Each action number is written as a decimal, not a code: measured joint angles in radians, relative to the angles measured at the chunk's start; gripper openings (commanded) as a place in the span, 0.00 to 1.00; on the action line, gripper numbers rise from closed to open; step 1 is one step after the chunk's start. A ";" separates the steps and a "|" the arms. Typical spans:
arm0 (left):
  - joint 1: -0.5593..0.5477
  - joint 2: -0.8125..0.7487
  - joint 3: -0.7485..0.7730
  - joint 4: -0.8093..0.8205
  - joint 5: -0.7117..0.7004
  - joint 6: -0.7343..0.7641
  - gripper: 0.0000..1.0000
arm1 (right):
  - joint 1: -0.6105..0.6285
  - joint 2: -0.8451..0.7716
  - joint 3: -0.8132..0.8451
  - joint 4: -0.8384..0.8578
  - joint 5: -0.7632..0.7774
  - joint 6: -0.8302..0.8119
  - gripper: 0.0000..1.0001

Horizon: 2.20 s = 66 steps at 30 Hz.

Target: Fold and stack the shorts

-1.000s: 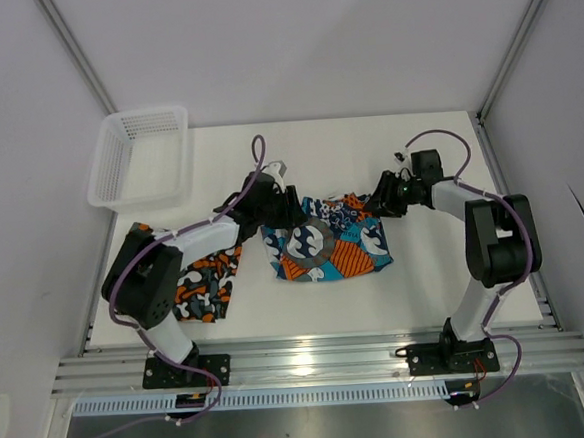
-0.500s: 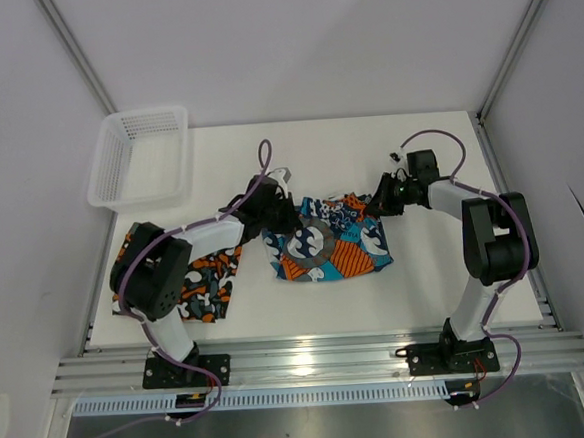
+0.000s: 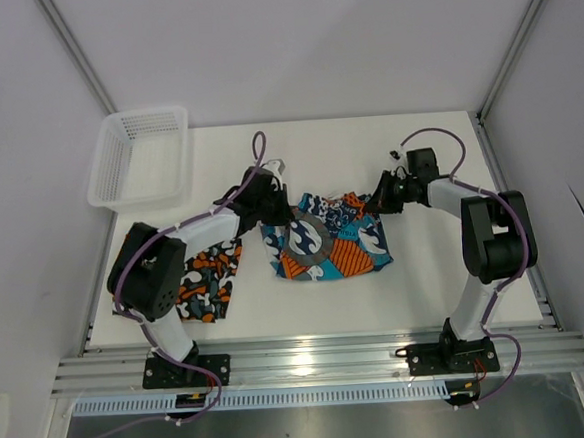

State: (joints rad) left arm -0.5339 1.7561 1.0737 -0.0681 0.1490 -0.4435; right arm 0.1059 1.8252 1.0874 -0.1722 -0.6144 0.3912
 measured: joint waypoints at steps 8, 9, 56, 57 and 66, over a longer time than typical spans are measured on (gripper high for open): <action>0.039 -0.040 0.000 -0.037 -0.008 0.008 0.00 | -0.007 0.004 0.042 0.006 0.004 0.001 0.00; 0.043 -0.040 0.000 -0.041 -0.008 0.009 0.00 | -0.007 0.009 0.046 0.013 0.004 0.002 0.00; -0.085 -0.431 -0.638 0.252 0.072 -0.185 0.00 | 0.045 -0.303 -0.431 0.106 -0.048 0.013 0.00; -0.087 -0.444 -0.658 0.266 0.070 -0.188 0.00 | 0.042 -0.290 -0.431 0.112 -0.049 0.019 0.00; -0.104 -0.482 -0.751 0.372 0.069 -0.195 0.00 | -0.001 -0.158 -0.414 0.127 -0.089 0.044 0.24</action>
State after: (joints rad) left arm -0.6376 1.2739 0.3225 0.3042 0.2176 -0.6388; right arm 0.1047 1.6672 0.6735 -0.0452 -0.7033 0.4355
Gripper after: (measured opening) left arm 0.003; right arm 0.132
